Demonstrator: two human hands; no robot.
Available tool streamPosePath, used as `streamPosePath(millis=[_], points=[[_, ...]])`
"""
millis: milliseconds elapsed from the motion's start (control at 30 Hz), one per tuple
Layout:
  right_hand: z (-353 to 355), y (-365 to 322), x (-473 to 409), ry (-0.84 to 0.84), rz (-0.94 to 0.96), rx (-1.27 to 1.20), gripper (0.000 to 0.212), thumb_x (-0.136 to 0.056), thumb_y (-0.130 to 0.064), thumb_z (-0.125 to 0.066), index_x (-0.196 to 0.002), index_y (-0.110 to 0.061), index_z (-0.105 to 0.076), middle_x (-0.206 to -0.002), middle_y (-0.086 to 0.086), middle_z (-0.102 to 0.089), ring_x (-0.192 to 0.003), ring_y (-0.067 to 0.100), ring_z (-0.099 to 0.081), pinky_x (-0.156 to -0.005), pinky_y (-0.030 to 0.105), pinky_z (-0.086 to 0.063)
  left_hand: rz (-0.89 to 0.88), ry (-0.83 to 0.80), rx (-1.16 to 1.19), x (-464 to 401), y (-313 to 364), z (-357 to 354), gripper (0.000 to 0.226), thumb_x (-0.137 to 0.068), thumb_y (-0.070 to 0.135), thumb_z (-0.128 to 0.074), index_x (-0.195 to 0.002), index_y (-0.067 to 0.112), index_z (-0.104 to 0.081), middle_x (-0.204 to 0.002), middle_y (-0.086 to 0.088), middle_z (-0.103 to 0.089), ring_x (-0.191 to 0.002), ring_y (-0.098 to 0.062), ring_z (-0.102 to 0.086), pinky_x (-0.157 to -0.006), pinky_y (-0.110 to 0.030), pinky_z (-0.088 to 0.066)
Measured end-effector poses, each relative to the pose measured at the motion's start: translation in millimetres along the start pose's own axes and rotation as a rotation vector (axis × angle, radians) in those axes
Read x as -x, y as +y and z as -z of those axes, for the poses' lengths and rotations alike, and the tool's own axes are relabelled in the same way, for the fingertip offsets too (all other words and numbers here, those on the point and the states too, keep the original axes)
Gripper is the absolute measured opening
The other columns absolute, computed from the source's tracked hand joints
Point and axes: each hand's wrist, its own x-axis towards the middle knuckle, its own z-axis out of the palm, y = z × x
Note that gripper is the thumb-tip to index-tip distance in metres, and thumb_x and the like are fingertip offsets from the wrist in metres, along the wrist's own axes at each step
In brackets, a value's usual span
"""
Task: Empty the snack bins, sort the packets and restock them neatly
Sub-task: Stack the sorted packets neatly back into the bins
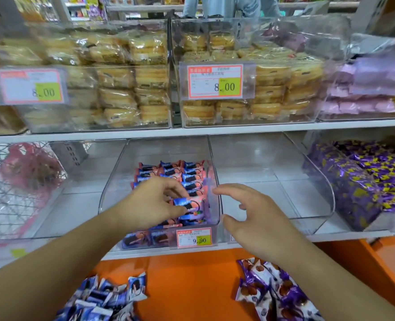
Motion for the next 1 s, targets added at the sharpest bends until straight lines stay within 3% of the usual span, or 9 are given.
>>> streamPosePath(millis=[100,200,267,467,567,733,833,1000], points=[[-1,5,-3,0.03,-0.013,-0.004,0.049,-0.098,-0.022,-0.066,-0.137,-0.049,-0.057,-0.122,-0.053,-0.038,-0.102,-0.038,-0.033,-0.089,-0.006,-0.03,-0.023,-0.045,-0.168,-16,-3,-19,0.019,-0.082,0.023,-0.087,-0.097,0.031,-0.077,-0.087,0.017,-0.073,-0.073,0.006,-0.067,-0.072,-0.018,-0.052],[0,9,-4,0.037,-0.044,-0.015,0.044,-0.099,-0.027,-0.067,-0.135,-0.049,-0.058,-0.106,-0.054,-0.034,-0.098,-0.029,-0.04,-0.086,-0.004,-0.03,-0.026,-0.037,-0.269,-28,-4,-26,0.018,-0.079,0.03,-0.089,-0.095,0.031,-0.08,-0.081,0.021,-0.07,-0.074,0.007,-0.064,-0.063,-0.01,-0.045],[0,11,-4,0.028,-0.052,-0.018,0.043,-0.099,-0.027,-0.067,-0.135,-0.049,-0.059,-0.105,-0.053,-0.034,-0.103,-0.018,-0.044,-0.093,0.0,-0.033,-0.008,-0.029,-0.245,-34,-8,-28,0.017,-0.076,0.032,-0.092,-0.089,0.03,-0.08,-0.07,0.023,-0.068,-0.066,0.009,-0.062,-0.06,-0.011,-0.042],[-2,13,-4,0.014,-0.077,-0.035,0.043,-0.099,-0.027,-0.068,-0.136,-0.047,-0.06,-0.114,-0.043,-0.043,-0.113,-0.013,-0.042,-0.08,-0.007,-0.028,0.009,-0.073,-0.258,-41,-13,-33,0.015,-0.072,0.032,-0.094,-0.076,0.029,-0.08,-0.068,0.029,-0.069,-0.066,0.009,-0.063,-0.064,-0.016,-0.045],[-3,11,-3,-0.01,-0.076,-0.028,0.043,-0.099,-0.025,-0.067,-0.135,-0.048,-0.06,-0.105,-0.048,-0.038,-0.105,-0.014,-0.045,-0.079,-0.006,-0.029,0.02,-0.076,-0.259,-41,-13,-32,0.014,-0.073,0.032,-0.094,-0.08,0.03,-0.082,-0.067,0.03,-0.068,-0.066,0.011,-0.063,-0.062,-0.014,-0.043],[-3,9,-2,-0.01,-0.081,-0.009,0.042,-0.099,-0.026,-0.068,-0.133,-0.049,-0.06,-0.106,-0.046,-0.039,-0.112,-0.008,-0.045,-0.084,0.003,-0.031,0.013,-0.085,-0.226,-37,-17,-27,0.009,-0.08,0.028,-0.089,-0.087,0.031,-0.085,-0.065,0.032,-0.067,-0.066,0.012,-0.062,-0.06,-0.009,-0.039],[-2,7,-1,-0.019,-0.073,-0.003,0.042,-0.099,-0.027,-0.069,-0.134,-0.048,-0.06,-0.107,-0.042,-0.041,-0.112,-0.006,-0.045,-0.089,0.01,-0.036,0.009,-0.083,-0.203,-33,-19,-26,0.009,-0.084,0.025,-0.086,-0.088,0.033,-0.085,-0.073,0.029,-0.072,-0.071,0.01,-0.065,-0.067,-0.011,-0.044],[2,1,5,-0.012,-0.028,0.02,0.041,-0.098,-0.025,-0.068,-0.133,-0.045,-0.062,-0.126,-0.031,-0.053,-0.114,-0.006,-0.05,-0.095,0.013,-0.04,0.004,-0.056,-0.16,-21,-19,-21,0.008,-0.085,0.03,-0.084,-0.09,0.036,-0.083,-0.089,0.021,-0.075,-0.086,0.002,-0.068,-0.088,-0.031,-0.058]])
